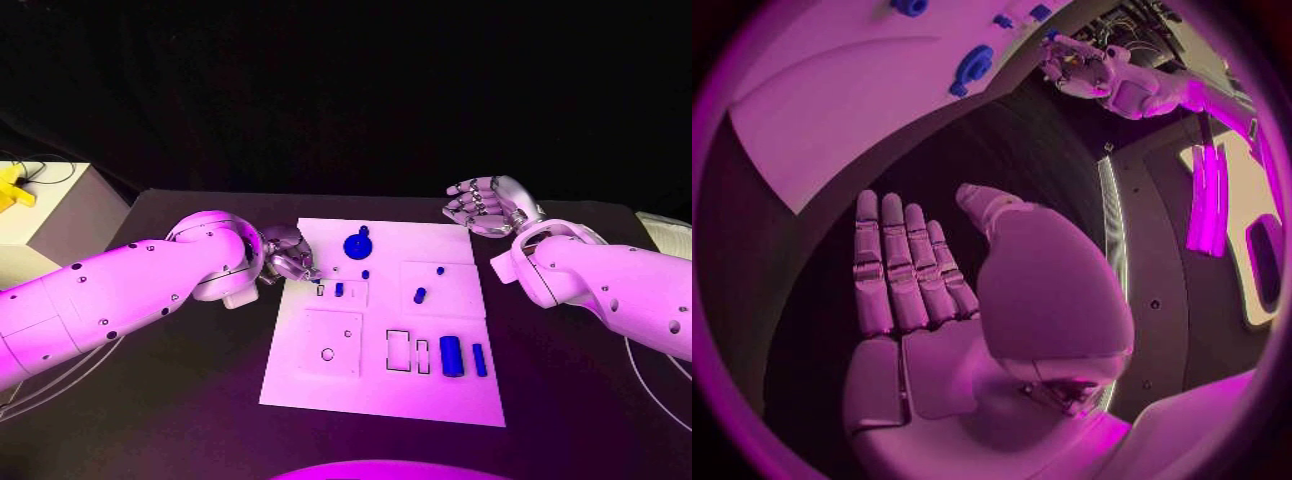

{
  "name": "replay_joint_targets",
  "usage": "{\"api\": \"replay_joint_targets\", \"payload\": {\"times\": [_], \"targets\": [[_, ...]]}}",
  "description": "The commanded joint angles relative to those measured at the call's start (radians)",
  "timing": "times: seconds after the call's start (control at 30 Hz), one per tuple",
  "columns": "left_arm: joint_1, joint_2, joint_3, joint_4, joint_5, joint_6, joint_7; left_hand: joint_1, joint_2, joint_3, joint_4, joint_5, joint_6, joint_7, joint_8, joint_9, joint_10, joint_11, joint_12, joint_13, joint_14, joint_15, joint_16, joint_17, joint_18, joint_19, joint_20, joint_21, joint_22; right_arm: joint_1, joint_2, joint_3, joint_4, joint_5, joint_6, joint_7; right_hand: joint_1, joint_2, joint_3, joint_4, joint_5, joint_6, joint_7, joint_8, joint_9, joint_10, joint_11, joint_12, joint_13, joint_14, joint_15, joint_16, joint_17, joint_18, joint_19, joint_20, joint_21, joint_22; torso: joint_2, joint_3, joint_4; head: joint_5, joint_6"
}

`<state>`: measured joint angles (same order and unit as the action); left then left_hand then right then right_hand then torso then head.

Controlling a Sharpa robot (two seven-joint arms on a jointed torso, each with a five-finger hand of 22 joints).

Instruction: Assemble the parts on the task board

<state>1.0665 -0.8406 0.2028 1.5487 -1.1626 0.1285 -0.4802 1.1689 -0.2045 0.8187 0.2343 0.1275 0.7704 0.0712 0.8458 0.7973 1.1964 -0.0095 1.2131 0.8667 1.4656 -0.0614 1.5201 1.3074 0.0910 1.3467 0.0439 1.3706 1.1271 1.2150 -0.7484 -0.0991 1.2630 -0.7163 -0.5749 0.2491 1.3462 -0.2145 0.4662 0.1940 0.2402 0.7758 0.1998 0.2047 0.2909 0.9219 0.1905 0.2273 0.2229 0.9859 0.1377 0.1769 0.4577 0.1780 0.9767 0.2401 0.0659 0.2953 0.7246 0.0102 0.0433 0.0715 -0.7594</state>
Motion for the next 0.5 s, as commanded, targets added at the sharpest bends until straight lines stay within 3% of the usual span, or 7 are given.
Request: {"api": "replay_joint_targets", "payload": {"times": [0.03,0.13,0.23,0.5], "targets": [[-0.001,0.005,-0.003,0.004,-0.014,-0.037,0.000,-0.014,0.000,0.164,-0.159,0.018,0.017,-0.009,0.005,0.082,0.012,-0.002,0.005,0.002,0.080,-0.007,0.006,0.193,-0.004,0.008,0.000,0.008,0.003,0.002,0.006,0.000,-0.008,0.061,0.017,0.071,-0.011,0.001,0.000,-0.011,0.004,0.000,0.056,-0.008,-0.002,0.009,0.002,-0.009,-0.026,0.004,0.004,-0.015,-0.021,0.005,0.000,0.008,-0.003,-0.026,0.001,0.0007,0.0002,0.000,-0.001],[-0.001,0.008,-0.008,0.004,-0.023,-0.039,-0.001,-0.027,-0.003,0.168,-0.166,0.052,0.021,-0.011,0.008,0.084,0.017,-0.004,0.006,0.006,0.081,-0.009,0.007,0.195,-0.004,0.011,-0.002,0.009,0.006,0.003,0.010,0.000,-0.014,0.066,0.021,0.079,-0.016,0.005,-0.003,-0.020,0.007,0.000,0.060,-0.019,-0.005,0.005,0.007,-0.021,-0.056,-0.004,0.011,-0.037,-0.048,0.004,-0.014,0.014,-0.004,-0.059,0.001,0.0003,0.0001,-0.001,-0.003],[-0.001,0.012,-0.012,0.004,-0.029,-0.038,-0.002,-0.030,-0.004,0.168,-0.167,0.059,0.022,-0.012,0.008,0.084,0.019,-0.004,0.007,0.008,0.082,-0.010,0.007,0.196,-0.005,0.012,-0.002,0.010,0.009,0.004,0.015,0.000,-0.020,0.070,0.028,0.084,-0.025,0.014,-0.013,-0.034,0.015,0.004,0.071,-0.035,-0.010,-0.008,0.020,-0.071,-0.111,-0.020,0.025,-0.077,-0.097,0.004,-0.058,0.029,-0.003,-0.115,0.002,-0.0001,0.0003,-0.001,-0.003],[-0.001,0.022,-0.020,0.003,-0.057,-0.032,-0.004,-0.031,-0.004,0.168,-0.169,0.063,0.022,-0.012,0.008,0.085,0.019,-0.005,0.006,0.008,0.082,-0.010,0.007,0.196,-0.005,0.012,-0.003,0.010,0.007,0.007,0.025,0.001,-0.031,0.077,0.039,0.097,-0.032,0.023,-0.024,-0.047,0.025,0.008,0.073,-0.050,-0.017,0.014,0.023,-0.125,-0.153,-0.012,0.029,-0.099,-0.137,0.004,-0.077,0.035,-0.004,-0.161,0.003,-0.0006,-0.0002,-0.002,-0.006]]}}
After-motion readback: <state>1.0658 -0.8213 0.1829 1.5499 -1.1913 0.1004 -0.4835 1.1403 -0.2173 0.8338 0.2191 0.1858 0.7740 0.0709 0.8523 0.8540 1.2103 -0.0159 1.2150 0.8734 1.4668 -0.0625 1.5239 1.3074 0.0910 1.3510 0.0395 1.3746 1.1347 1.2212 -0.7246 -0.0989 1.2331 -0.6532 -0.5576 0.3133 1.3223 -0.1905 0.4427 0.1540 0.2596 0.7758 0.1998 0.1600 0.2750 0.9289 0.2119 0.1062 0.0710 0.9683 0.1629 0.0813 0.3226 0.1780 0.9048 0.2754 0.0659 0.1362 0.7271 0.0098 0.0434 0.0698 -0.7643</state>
